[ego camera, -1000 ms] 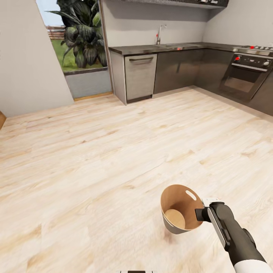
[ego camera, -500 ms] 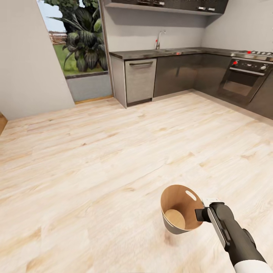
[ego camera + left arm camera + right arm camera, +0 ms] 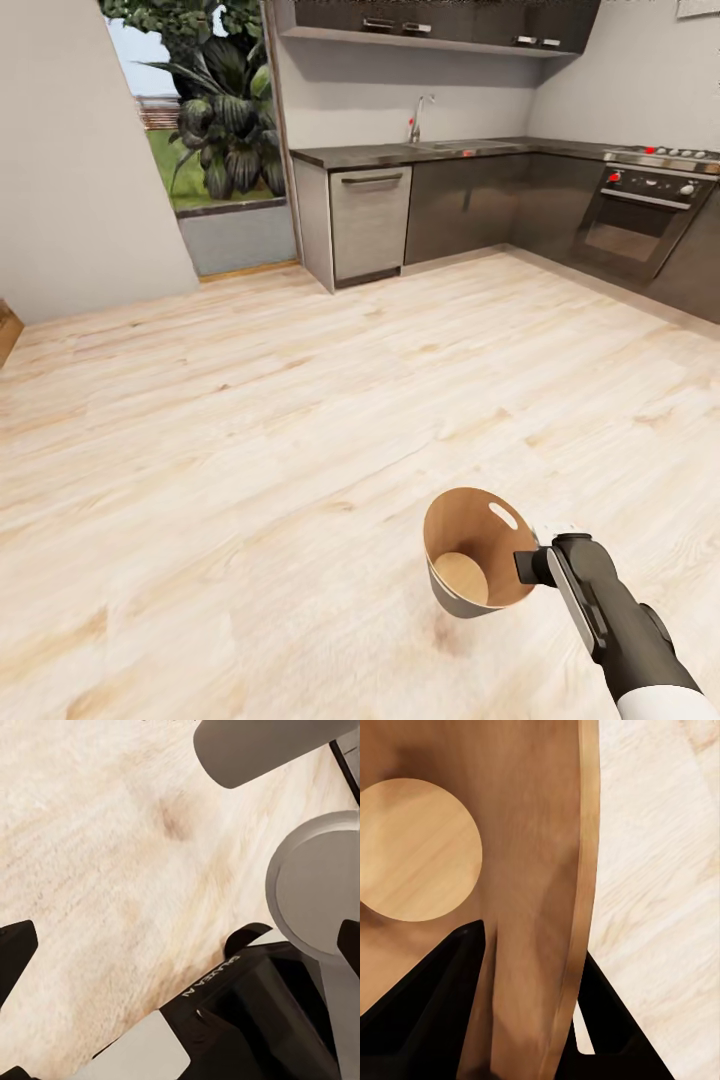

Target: Put the three can of soda from the living room inside the tash can in the kitchen.

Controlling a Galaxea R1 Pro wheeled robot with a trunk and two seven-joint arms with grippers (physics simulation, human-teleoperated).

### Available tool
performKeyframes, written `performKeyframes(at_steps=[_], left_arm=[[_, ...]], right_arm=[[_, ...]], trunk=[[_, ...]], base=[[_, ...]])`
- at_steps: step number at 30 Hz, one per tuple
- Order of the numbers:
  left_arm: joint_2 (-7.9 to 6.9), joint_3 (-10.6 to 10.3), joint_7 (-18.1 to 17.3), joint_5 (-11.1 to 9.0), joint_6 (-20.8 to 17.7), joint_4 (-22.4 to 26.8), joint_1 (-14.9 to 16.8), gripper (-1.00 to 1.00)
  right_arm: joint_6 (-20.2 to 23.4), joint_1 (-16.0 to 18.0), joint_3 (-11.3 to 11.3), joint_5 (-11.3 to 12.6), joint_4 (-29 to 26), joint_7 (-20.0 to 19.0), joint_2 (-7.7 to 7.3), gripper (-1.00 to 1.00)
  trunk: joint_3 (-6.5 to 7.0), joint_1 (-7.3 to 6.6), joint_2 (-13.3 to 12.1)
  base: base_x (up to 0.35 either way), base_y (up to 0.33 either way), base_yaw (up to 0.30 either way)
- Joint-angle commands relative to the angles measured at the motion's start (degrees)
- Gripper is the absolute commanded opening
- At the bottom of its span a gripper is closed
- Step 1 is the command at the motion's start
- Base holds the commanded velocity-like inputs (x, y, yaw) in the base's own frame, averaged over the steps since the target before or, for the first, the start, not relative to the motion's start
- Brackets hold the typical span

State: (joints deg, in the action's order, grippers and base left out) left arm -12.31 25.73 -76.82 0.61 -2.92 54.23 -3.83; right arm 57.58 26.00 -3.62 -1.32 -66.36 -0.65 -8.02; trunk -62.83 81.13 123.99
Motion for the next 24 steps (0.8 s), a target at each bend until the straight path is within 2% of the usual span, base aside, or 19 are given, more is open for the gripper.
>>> performKeyframes(at_steps=[1,24], left_arm=[[0.00,0.0,0.0,0.0,0.0,0.0,0.0,1.00],[0.00,0.0,0.0,0.0,0.0,0.0,0.0,1.00]], right_arm=[[0.0,0.0,0.0,0.6,0.0,0.0,0.01,-1.00],[0.0,-0.2,0.0,0.6,0.0,0.0,0.02,-1.00]], trunk=[[0.10,0.00,0.0],[2.27,0.00,0.0]], base=[[0.000,0.000,0.000],[0.000,0.000,0.000]])
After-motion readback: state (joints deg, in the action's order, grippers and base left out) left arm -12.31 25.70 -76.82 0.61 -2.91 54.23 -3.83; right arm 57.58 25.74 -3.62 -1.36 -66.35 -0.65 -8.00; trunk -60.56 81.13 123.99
